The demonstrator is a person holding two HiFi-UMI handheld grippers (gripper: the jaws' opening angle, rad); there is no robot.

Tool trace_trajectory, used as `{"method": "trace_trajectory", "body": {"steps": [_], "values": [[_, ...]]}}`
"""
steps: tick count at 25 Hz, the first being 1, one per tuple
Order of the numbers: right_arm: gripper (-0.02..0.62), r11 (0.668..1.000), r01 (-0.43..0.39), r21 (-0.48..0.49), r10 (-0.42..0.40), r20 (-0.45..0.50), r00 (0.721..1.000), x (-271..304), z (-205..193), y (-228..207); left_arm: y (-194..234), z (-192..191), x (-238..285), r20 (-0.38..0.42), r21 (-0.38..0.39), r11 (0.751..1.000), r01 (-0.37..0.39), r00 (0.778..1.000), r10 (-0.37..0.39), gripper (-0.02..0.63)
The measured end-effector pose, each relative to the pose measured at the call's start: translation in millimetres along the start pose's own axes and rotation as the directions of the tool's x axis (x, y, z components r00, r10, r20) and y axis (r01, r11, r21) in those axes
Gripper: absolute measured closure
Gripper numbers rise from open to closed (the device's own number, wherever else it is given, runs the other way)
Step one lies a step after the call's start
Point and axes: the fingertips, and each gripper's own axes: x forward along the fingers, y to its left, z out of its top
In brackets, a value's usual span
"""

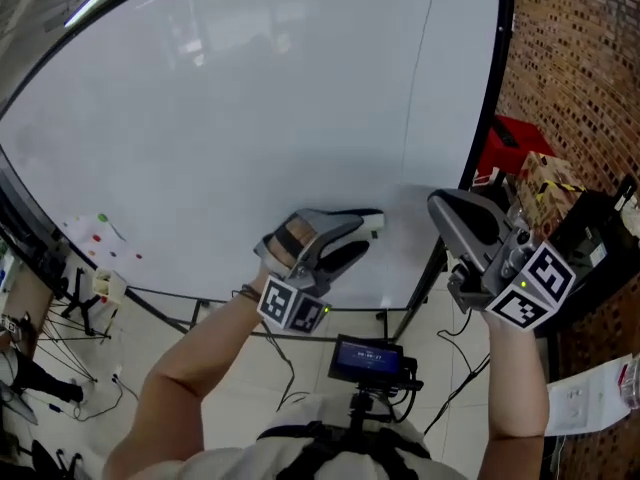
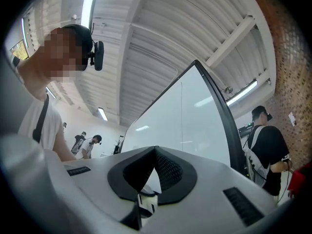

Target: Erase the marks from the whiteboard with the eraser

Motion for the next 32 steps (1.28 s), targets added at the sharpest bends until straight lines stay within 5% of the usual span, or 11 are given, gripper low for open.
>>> {"method": "trace_trajectory", "body": {"steps": [6,13,16,19,25,32], "values": [[0.578,0.999,-0.005,0.044,0.007,-0.049,0.999,-20,-54,-5,-2,2,-1,-0.047,-0.264,0.964,-0.024,0.999,0.012,0.337],[0.578,0.987,-0.004,0.158,0.023,-0.123,0.992,-60,-142,-6,-60,6,-14,-0.137,-0.548,0.836,-0.019,0.988,-0.068,0.336],[0.578,0.979,-0.004,0.204,0.036,-0.156,0.987,-77,-177,-1,-89,14,-22,-0.122,-0.663,0.749,0.008,0.985,-0.119,0.334],[0.578,0.962,0.003,0.274,0.061,-0.222,0.973,-100,-230,17,-124,24,-38,-0.116,-0.783,0.622,0.024,0.976,-0.183,0.334],[0.578,0.901,0.061,0.429,0.094,-0.331,0.939,-132,-325,58,-186,8,-83,-0.173,-0.927,0.369,-0.074,0.955,-0.243,0.334],[0.578,0.868,0.102,0.485,0.102,-0.376,0.921,-146,-357,101,-235,-7,-136,-0.224,-0.955,0.255,-0.151,0.931,-0.287,0.334]]}}
